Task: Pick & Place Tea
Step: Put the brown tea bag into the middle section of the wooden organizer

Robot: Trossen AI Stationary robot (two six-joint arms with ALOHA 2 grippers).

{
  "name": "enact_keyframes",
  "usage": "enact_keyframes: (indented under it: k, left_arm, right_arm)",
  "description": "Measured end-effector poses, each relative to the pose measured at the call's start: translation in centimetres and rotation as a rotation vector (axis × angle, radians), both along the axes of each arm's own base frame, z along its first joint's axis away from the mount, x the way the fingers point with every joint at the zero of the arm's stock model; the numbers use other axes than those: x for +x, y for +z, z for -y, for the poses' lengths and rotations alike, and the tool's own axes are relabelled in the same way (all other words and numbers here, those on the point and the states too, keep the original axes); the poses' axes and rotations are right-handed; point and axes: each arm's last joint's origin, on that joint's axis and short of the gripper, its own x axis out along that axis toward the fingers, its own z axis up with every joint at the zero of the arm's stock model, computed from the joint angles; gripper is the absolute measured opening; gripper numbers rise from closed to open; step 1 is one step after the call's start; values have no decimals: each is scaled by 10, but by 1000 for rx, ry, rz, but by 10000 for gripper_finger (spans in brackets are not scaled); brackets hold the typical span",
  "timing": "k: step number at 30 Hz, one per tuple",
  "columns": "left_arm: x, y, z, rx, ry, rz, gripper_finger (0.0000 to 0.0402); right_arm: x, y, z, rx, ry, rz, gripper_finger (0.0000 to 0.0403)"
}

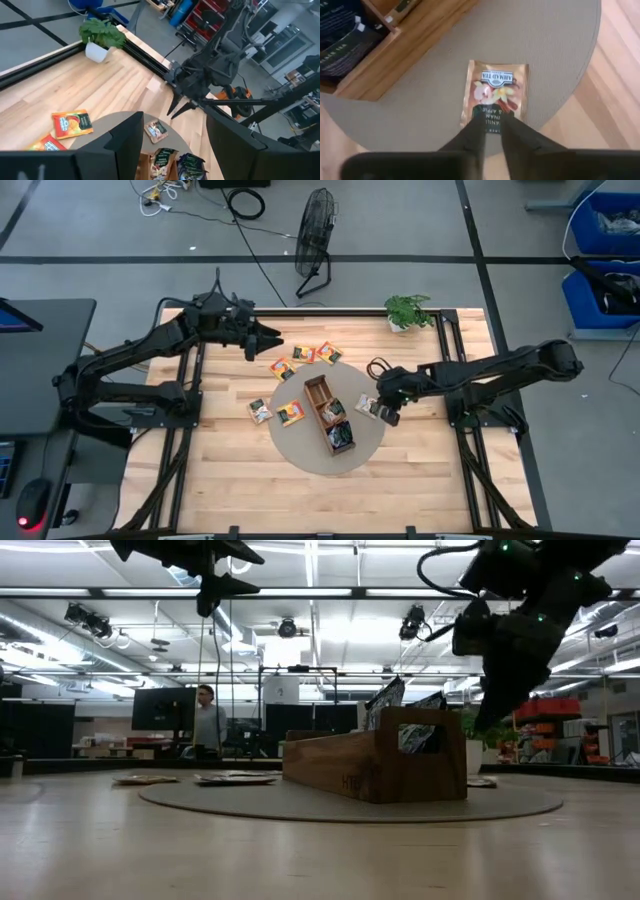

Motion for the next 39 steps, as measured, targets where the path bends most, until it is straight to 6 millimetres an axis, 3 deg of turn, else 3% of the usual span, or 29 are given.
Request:
enact_keyframes:
  k: [9, 15, 20, 29, 33, 39]
  left_arm:
    - [0, 0, 0, -11, 2, 2, 220]
    - [0, 0, 0, -11, 2, 3, 220]
    - [0, 0, 0, -13, 4, 3, 220]
    - [0, 0, 0, -13, 5, 3, 220]
    - [0, 0, 0, -13, 6, 3, 220]
    - [0, 0, 0, -12, 5, 3, 220]
  right_arm:
    - [-11, -28, 0, -8, -8, -2, 238]
    - [-12, -41, 1, -79, 25, -4, 267]
    - [-9, -50, -2, -138, 136, -35, 251]
    - [2, -66, -2, -109, 123, -55, 208]
    - [1, -68, -2, -107, 119, -62, 150]
    - [0, -68, -3, -59, 79, -71, 17]
